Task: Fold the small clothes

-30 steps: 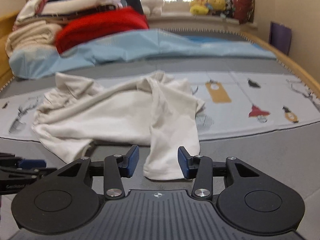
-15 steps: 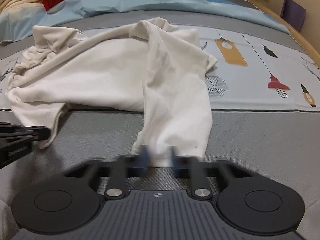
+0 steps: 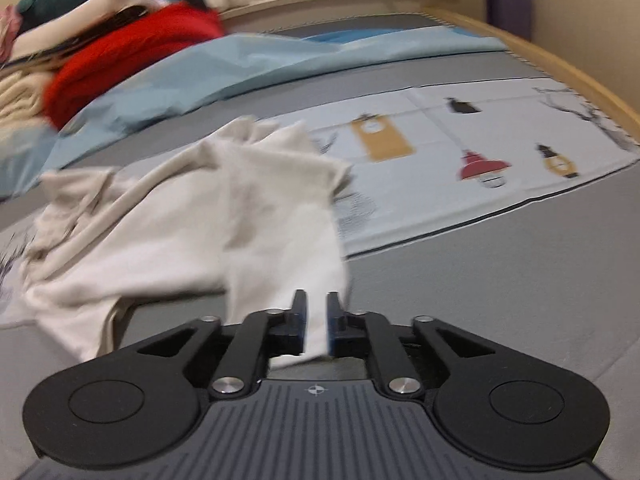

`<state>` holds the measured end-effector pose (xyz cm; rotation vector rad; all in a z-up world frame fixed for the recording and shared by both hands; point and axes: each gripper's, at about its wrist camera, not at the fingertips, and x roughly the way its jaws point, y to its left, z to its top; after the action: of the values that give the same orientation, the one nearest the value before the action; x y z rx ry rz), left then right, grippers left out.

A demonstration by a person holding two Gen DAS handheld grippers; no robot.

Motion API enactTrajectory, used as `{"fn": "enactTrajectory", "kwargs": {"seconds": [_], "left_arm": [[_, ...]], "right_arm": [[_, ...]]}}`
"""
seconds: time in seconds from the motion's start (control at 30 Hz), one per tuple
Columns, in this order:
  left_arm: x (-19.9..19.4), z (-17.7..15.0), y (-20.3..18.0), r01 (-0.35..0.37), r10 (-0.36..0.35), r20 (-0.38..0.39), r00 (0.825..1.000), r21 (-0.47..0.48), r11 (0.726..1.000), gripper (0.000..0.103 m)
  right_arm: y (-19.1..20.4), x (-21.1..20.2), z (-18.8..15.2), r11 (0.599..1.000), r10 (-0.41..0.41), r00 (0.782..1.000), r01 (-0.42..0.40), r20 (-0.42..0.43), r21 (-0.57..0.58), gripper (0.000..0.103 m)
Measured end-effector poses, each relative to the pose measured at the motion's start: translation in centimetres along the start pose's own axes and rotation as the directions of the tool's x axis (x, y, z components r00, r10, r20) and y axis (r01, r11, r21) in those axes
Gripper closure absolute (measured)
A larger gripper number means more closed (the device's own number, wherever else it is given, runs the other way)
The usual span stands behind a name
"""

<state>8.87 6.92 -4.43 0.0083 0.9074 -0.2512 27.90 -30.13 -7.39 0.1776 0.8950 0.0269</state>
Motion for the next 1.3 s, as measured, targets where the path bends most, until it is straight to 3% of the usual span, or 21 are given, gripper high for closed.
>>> {"fn": "enactTrajectory", "kwargs": {"seconds": [0.07,0.27,0.37,0.43,0.57,0.67,0.7,0.73,0.8,0.87,0.97,1.1,1.2,1.3], "left_arm": [[0.7,0.5,-0.7,-0.02,0.02,0.006,1.0,0.008,1.0,0.102],[5.6,3.9,-3.4,-0.015,0.014,0.022,1.0,0.029,0.999,0.093],[9.3,5.7,-4.6,-0.048,0.048,0.021,0.999,0.02,0.999,0.066],[11.9,6.7,-5.1,-0.069,0.069,0.015,0.997,0.002,0.998,0.047],[16.4,7.8,-6.0,-0.104,0.104,-0.032,0.994,-0.014,0.994,0.046],[18.6,7.9,-6.2,-0.182,0.183,-0.053,0.982,0.033,0.983,0.046],[19.2,7.9,-6.0,-0.213,0.216,-0.065,0.974,0.044,0.976,0.05],[19.5,7.8,-5.6,-0.224,0.227,-0.08,0.971,0.046,0.974,0.065],[19.2,8.0,-4.9,-0.19,0.193,-0.076,0.978,0.04,0.981,0.097],[18.1,8.2,-4.5,-0.181,0.186,-0.077,0.98,0.06,0.982,0.098],[14.5,8.2,-4.1,-0.121,0.127,-0.064,0.99,0.095,0.988,0.098],[7.9,6.1,-3.8,0.066,-0.044,-0.102,0.994,0.227,0.972,0.098],[2.7,2.8,-2.6,0.214,-0.155,-0.199,0.968,0.321,0.923,0.099],[-1.8,-1.8,0.6,0.329,-0.227,-0.326,0.918,0.306,0.893,0.099]], "right_arm": [[1.1,0.1,-0.5,0.999,0.026,1.0,-0.026,-0.013,-0.02,0.075],[2.6,0.8,-0.8,0.996,0.065,0.995,-0.069,-0.07,-0.062,0.072],[3.2,1.5,-0.8,0.986,0.101,0.99,-0.113,-0.097,-0.126,0.065],[3.6,2.3,-0.9,0.977,0.074,0.991,-0.094,-0.112,-0.191,0.064],[3.3,4.3,-0.9,0.978,0.036,0.986,-0.069,-0.165,-0.199,0.064],[3.5,5.3,-0.9,0.974,0.029,0.983,-0.068,-0.179,-0.217,0.064],[3.6,5.7,-1.0,0.971,0.023,0.983,-0.065,-0.182,-0.229,0.064],[3.7,5.9,-1.0,0.969,0.012,0.982,-0.058,-0.188,-0.242,0.064],[3.6,6.3,-0.9,0.966,-0.011,0.983,-0.036,-0.183,-0.256,0.07],[3.1,6.2,-0.4,0.972,-0.028,0.987,-0.011,-0.161,-0.236,0.103],[1.4,5.1,1.0,0.985,-0.073,0.994,0.06,-0.081,-0.16,0.103],[-1.6,3.1,2.6,0.988,-0.152,0.988,0.153,0.019,-0.028,0.103],[-3.2,1.4,2.7,0.98,-0.199,0.979,0.197,0.055,0.031,0.103],[-4.0,0.3,2.4,0.985,-0.162,0.986,0.16,0.039,0.063,0.103]]}}
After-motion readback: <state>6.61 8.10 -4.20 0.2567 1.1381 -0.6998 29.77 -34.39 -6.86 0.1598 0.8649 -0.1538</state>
